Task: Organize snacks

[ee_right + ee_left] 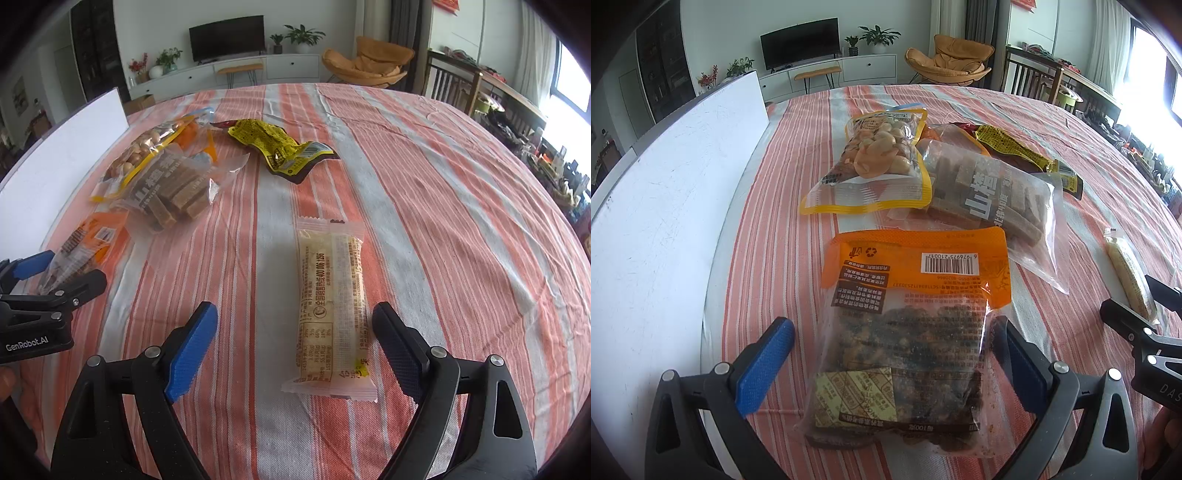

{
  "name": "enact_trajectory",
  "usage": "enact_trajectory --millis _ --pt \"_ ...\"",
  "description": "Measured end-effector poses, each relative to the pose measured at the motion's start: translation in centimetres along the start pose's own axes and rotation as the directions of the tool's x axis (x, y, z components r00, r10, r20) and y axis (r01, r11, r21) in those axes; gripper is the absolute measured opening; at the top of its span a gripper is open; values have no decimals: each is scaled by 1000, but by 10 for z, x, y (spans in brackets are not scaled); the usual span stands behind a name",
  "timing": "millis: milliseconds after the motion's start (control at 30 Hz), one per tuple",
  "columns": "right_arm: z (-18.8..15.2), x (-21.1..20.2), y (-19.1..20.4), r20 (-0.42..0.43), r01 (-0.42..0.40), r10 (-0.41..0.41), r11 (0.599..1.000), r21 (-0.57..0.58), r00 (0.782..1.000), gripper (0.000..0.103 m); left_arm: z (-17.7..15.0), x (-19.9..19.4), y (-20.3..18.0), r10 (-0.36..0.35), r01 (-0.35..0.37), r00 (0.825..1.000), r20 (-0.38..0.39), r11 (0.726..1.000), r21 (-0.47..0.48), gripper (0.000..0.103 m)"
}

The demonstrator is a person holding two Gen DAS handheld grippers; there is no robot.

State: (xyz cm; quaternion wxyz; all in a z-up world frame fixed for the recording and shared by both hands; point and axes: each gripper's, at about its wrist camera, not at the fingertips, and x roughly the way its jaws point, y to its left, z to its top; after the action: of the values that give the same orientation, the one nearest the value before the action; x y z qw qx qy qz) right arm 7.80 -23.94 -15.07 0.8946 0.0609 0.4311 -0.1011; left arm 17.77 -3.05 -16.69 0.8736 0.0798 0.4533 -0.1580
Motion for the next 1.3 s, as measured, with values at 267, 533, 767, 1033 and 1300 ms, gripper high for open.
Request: enact_trajectory --millis 267,533,767,1033,1300 --pt "-1 0 -1 -1 -2 2 1000 -3 1000 89 0 0 0 0 0 1000 0 1000 0 103" --pt "-1 0 0 -1 0 0 1000 -2 1000 89 0 0 0 0 0 1000 0 1000 0 103" --pt "-1 0 0 -1 0 0 1000 -1 1000 89 0 1 0 0 0 1000 0 1000 0 103" --pt "0 1 0 -1 -1 1 1000 -1 1000 89 0 0 0 0 0 1000 -1 1000 0 103" --pt "0 1 0 -1 -1 1 1000 -1 1000 90 0 0 -1 -15 15 1000 -26 1000 14 103"
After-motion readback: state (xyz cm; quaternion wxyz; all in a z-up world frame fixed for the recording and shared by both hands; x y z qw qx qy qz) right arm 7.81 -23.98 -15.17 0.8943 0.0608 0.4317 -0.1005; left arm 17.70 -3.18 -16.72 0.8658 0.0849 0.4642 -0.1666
